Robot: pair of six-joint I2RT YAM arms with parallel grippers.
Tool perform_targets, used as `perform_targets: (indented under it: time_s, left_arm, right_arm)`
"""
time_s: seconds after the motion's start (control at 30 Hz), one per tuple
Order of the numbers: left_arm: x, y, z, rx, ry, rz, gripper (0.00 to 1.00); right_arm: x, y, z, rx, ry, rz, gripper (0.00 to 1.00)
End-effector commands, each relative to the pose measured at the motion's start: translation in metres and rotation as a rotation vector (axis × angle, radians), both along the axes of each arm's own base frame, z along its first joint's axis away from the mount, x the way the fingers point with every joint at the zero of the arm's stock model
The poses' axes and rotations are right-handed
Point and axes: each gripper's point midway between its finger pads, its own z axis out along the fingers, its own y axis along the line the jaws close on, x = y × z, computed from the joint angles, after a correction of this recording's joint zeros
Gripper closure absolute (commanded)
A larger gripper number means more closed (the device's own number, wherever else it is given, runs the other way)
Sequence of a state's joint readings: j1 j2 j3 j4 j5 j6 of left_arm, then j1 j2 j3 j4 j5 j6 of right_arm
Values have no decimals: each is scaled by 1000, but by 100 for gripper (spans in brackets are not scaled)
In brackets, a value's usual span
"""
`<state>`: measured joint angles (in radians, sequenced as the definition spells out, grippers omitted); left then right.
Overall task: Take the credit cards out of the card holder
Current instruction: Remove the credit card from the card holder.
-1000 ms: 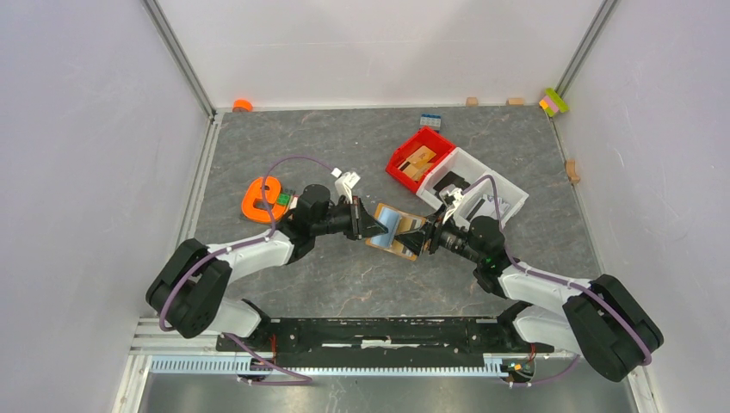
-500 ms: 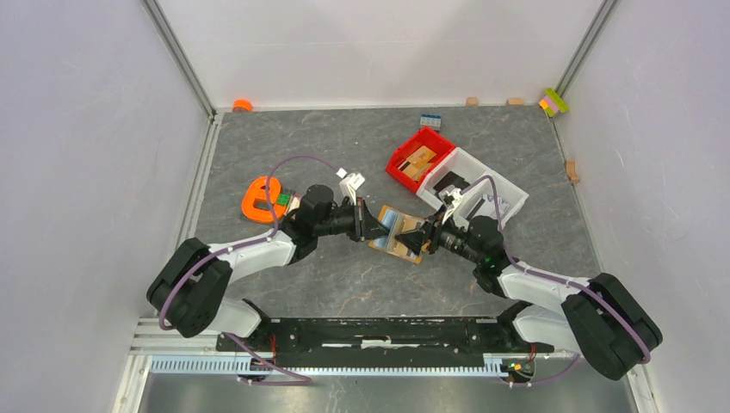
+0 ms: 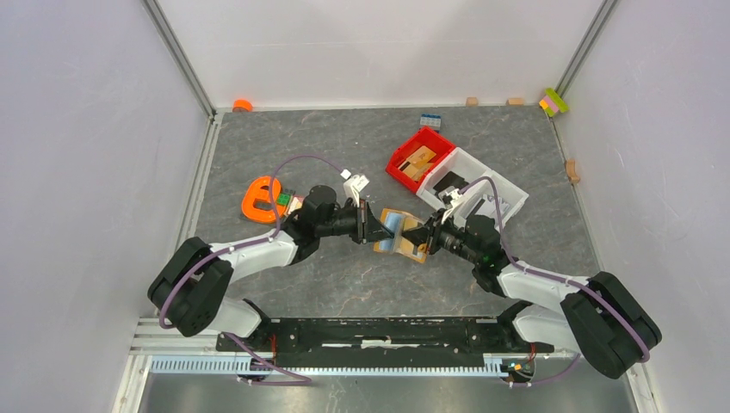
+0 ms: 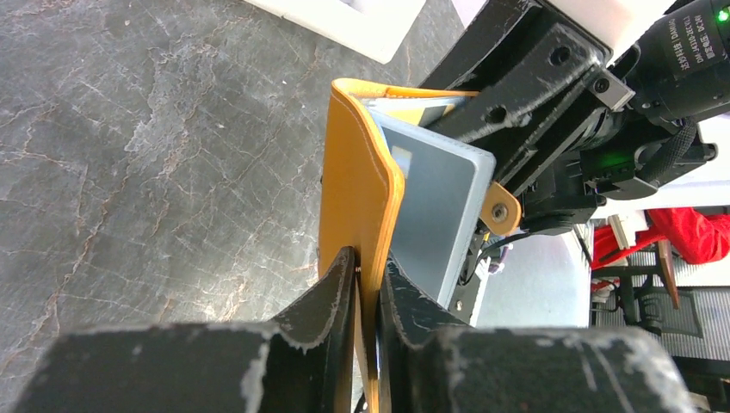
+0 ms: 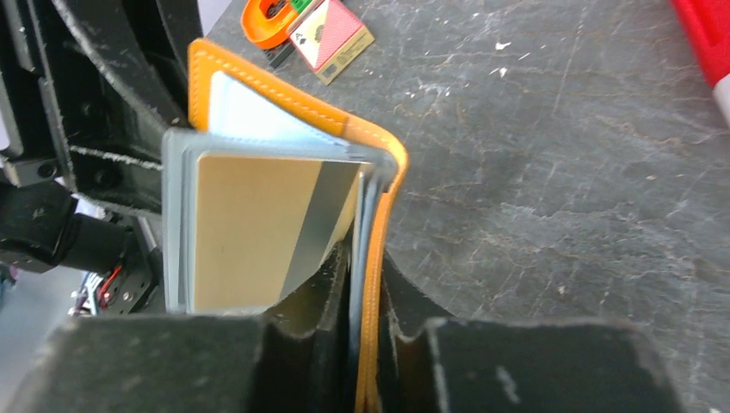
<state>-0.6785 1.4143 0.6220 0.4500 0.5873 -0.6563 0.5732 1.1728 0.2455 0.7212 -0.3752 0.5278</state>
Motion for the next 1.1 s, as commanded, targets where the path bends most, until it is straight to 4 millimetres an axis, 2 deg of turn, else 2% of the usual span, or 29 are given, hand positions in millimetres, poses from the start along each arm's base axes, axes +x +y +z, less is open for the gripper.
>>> perform_targets:
  time_s: [0.0,0.07,0.23,0.3,0.4,0.5,0.73,1.07]
  left_arm:
    - [-3,-14,30,-75,-93,-73,81]
    - [-2,-13,30,-73,-93,-68,77]
    - [-3,-11,32,-73,-114,-60,45]
    - [-3,-9,33,-73,-125,-60,37]
    - [-4,-10,31,-63,-140,-64,30]
    - [-3,-12,24,-27,-137,-63,30]
    - [-4,-14,26,-26,-138,-69,51]
    - [1,-11,21,7,-134,-44,55]
  right_arm:
    - [15,-1,11,-12,-37,-46,90]
    - [17,-4,9,-27,-27,-64,96]
    - [18,-5,7,-38,-20,-74,100]
    - [19,-5,5,-43,-12,-78,100]
    - [19,-5,4,-45,-7,-75,100]
    - [18,-3,5,-40,-5,-66,100]
    - [17,-1,5,-34,3,-54,100]
    - [13,4,6,-17,7,-23,100]
